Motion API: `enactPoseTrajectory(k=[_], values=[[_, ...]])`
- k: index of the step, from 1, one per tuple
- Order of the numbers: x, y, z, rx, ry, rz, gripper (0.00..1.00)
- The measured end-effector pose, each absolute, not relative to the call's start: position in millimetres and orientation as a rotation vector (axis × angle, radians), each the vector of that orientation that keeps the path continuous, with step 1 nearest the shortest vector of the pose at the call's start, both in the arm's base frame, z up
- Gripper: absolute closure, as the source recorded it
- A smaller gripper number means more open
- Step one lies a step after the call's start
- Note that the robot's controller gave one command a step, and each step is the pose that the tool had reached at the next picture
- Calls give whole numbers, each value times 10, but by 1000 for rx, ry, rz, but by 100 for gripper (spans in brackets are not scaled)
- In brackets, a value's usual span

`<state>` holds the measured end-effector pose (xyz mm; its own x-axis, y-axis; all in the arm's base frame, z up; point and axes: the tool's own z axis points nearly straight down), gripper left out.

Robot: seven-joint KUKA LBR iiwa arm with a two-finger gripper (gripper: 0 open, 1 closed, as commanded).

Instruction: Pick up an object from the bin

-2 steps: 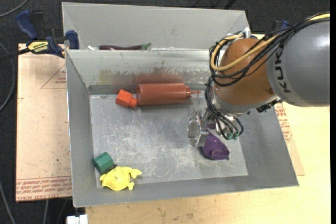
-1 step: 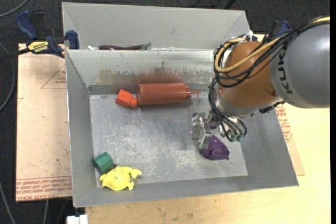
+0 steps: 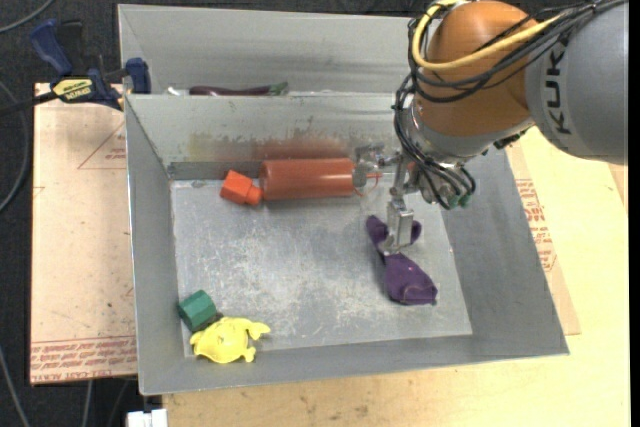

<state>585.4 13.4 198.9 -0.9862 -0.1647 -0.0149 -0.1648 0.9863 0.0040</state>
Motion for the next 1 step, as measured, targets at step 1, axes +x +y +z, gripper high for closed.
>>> enactPoseTrajectory(k=[1], values=[[5843,126,1972,-257,3121,8,0]])
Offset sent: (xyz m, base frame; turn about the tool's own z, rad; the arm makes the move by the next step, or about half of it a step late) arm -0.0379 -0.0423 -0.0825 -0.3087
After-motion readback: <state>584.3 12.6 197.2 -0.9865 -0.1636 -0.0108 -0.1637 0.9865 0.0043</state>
